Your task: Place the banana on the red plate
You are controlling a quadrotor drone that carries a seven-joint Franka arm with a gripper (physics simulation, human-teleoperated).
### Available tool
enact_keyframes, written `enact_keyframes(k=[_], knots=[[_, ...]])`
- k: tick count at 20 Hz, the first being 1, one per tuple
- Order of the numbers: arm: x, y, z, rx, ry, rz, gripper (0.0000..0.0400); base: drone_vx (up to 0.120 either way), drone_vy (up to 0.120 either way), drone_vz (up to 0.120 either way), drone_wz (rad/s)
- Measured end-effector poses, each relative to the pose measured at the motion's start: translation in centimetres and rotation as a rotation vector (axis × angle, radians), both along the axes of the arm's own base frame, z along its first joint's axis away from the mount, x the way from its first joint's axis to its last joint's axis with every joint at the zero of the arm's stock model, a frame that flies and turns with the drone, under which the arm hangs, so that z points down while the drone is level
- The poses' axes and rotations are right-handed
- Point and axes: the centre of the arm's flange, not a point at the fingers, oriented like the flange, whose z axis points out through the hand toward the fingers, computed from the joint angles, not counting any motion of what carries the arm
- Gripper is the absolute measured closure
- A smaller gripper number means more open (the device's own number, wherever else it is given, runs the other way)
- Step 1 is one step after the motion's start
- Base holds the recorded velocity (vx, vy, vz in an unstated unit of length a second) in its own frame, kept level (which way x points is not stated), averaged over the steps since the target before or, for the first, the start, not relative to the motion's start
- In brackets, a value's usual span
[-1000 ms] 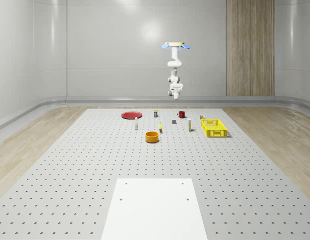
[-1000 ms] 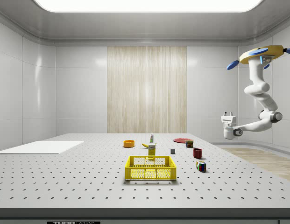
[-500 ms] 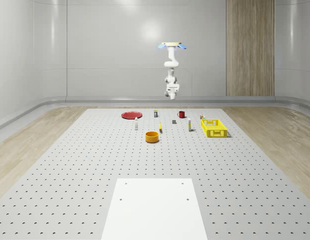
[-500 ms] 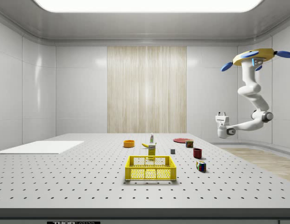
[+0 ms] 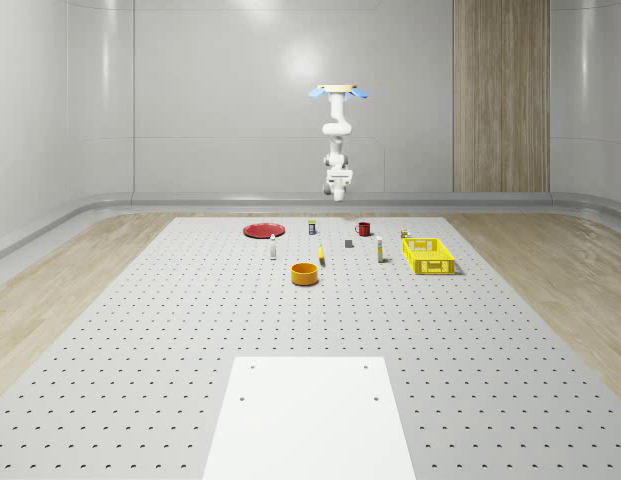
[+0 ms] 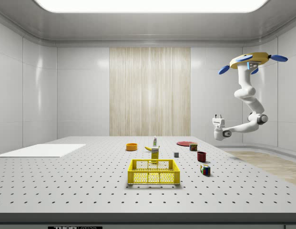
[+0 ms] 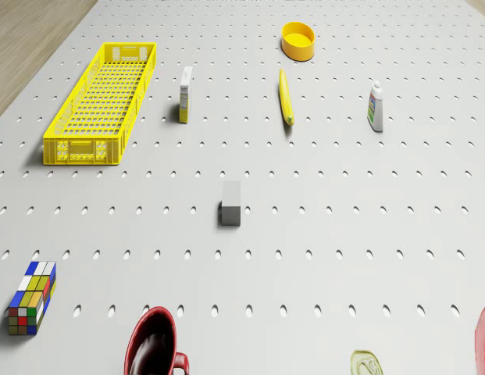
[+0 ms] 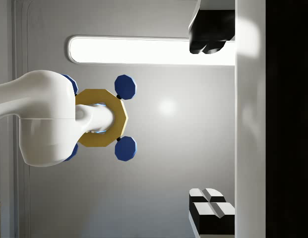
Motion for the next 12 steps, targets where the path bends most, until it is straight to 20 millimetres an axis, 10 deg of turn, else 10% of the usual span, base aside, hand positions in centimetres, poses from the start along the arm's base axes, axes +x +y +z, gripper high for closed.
enact_keyframes(k=[12], knots=[[-0.09, 0.8, -0.05, -0.081, -0.009, -0.002, 0.0, 0.12, -0.12, 0.0, 0.0]])
